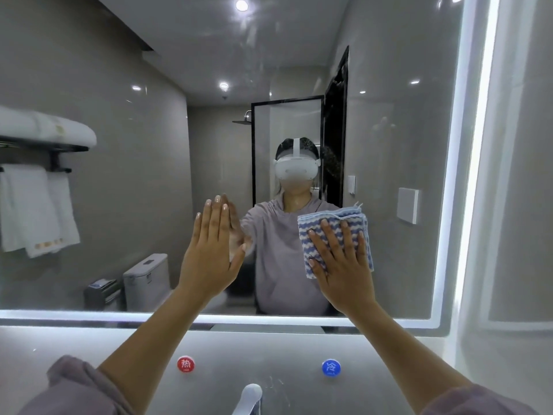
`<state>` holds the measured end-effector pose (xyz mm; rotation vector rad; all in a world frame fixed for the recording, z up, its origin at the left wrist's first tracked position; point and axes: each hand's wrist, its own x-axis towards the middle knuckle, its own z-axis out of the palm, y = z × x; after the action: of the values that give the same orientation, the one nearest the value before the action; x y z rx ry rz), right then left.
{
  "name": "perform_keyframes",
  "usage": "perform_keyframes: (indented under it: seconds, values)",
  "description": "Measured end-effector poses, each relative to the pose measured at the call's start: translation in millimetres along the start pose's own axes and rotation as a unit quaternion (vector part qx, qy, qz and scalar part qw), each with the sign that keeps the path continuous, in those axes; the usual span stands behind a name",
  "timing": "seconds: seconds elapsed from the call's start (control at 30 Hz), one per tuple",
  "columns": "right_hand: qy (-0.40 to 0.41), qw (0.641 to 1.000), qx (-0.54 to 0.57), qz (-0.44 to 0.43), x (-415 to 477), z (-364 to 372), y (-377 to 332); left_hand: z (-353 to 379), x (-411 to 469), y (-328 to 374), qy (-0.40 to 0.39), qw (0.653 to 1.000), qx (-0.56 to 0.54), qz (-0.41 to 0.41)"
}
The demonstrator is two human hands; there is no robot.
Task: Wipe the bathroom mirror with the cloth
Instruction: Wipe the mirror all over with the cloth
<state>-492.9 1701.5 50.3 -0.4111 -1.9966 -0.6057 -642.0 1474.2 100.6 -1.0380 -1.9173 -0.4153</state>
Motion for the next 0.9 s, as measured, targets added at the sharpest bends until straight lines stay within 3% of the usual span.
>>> perform_keyframes:
  seconds: [0.9]
  values:
    - [0.035,0.997,-0.013,0.071,21,0,-11,66,16,-2,0.08,0.996,-0.044,0.003]
